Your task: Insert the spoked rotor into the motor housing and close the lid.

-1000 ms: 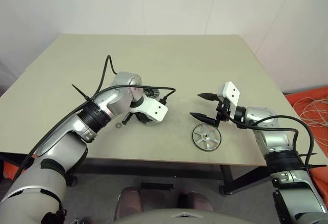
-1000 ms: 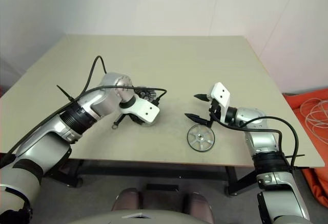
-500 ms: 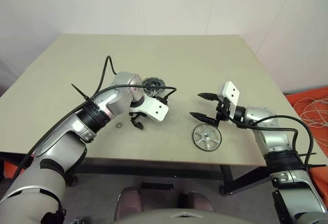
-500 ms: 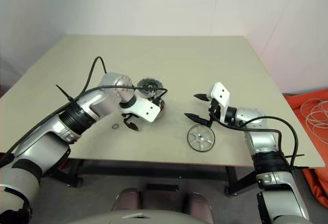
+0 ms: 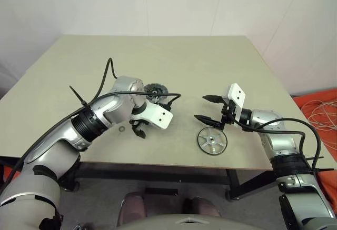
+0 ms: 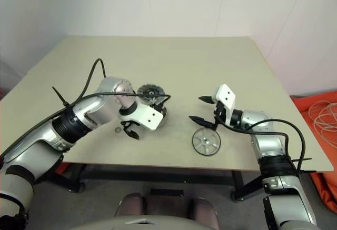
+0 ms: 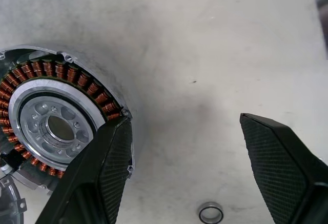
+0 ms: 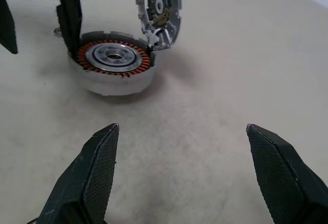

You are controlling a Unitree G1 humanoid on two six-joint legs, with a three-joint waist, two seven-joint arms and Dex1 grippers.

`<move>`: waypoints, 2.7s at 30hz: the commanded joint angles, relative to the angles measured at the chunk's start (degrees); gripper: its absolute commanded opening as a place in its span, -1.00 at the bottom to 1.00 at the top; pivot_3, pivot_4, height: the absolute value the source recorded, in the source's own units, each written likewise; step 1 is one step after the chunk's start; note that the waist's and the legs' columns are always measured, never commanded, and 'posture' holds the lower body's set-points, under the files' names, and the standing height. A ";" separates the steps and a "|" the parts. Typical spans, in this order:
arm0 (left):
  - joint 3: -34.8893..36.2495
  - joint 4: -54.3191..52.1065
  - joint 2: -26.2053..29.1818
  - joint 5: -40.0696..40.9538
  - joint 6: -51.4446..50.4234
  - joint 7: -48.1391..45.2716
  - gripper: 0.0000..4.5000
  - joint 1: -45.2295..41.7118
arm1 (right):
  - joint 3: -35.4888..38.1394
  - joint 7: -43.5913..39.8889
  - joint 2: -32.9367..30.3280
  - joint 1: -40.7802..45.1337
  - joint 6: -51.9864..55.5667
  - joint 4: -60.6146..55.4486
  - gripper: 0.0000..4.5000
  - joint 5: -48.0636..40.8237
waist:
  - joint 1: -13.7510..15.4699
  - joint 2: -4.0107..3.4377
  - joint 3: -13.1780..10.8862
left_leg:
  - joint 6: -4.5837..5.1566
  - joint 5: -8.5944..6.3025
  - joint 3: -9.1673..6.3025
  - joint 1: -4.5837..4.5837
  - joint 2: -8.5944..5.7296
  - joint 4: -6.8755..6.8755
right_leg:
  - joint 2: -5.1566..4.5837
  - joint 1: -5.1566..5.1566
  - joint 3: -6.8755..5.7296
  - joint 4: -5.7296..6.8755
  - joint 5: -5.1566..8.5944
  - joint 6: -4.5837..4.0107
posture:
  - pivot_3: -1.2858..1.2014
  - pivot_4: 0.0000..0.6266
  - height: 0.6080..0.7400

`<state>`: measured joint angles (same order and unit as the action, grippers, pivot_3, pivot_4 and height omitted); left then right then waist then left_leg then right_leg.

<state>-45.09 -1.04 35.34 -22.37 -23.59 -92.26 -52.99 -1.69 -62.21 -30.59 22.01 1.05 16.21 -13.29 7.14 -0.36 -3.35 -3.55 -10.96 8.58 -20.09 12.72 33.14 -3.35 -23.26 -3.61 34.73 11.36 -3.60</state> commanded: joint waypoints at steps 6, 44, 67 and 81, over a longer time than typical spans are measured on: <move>0.09 -4.59 2.21 0.41 -3.04 -0.24 0.15 1.11 | 0.15 -0.24 0.22 1.91 -1.63 0.06 1.00 -0.33 | -0.07 -0.01 0.00 | 0.01 0.00 0.00 0.05 0.00 0.01 | 0.00 0.06 0.00 0.01 0.00 0.01 | 0.03 -1.00 1.00; 4.03 -11.69 1.88 0.17 -9.57 4.18 -0.98 3.65 | 0.04 -0.75 0.57 1.73 -3.45 1.97 1.00 -0.05 | -0.15 -0.03 0.01 | 0.00 0.00 0.01 0.06 0.00 0.04 | 0.00 0.08 0.00 0.03 0.01 0.02 | 0.03 -1.00 1.00; 20.82 -24.39 11.90 14.42 -30.22 5.92 0.99 10.52 | 0.62 -1.85 -1.64 0.93 -2.69 -0.09 1.00 -0.24 | -0.59 -0.05 0.01 | 0.00 0.00 0.01 0.08 0.02 0.04 | 0.01 0.08 0.00 0.05 0.01 0.01 | 0.03 -1.00 1.00; 60.33 -26.85 -0.18 30.34 -44.16 29.32 0.99 36.38 | 1.75 -4.70 -4.52 1.54 0.27 -6.75 1.00 -3.59 | -1.84 -0.19 0.11 | 0.19 -0.12 0.00 0.08 0.00 0.16 | 0.01 0.14 -0.01 0.02 0.01 0.02 | 0.03 -1.00 1.00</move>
<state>10.58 -26.38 36.20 6.39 -70.41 -65.99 -17.81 -1.21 -65.70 -33.93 22.30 1.88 12.45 -15.15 5.30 -0.55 -3.25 -3.34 -11.08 8.56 -20.02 12.74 33.32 -3.33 -23.12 -3.65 34.72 11.37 -3.58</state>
